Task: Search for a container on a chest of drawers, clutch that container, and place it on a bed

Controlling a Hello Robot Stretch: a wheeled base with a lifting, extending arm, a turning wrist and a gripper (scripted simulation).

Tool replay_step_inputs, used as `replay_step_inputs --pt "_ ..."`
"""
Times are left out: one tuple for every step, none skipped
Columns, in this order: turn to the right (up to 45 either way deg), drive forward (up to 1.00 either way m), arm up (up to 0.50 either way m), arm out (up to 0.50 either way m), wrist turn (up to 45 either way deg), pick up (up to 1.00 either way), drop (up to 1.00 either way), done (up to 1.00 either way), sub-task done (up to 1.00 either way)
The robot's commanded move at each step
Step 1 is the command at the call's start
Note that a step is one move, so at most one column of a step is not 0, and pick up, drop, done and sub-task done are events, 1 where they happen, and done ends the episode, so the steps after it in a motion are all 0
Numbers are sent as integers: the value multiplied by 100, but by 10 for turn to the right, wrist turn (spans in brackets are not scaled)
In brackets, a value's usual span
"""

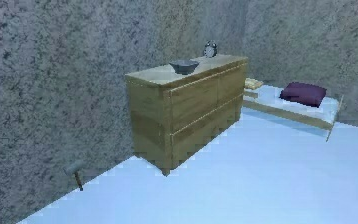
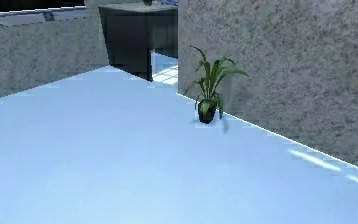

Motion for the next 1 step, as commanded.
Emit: replay_step_inputs --pt "0 70 0 0 0 0 0 0 0"
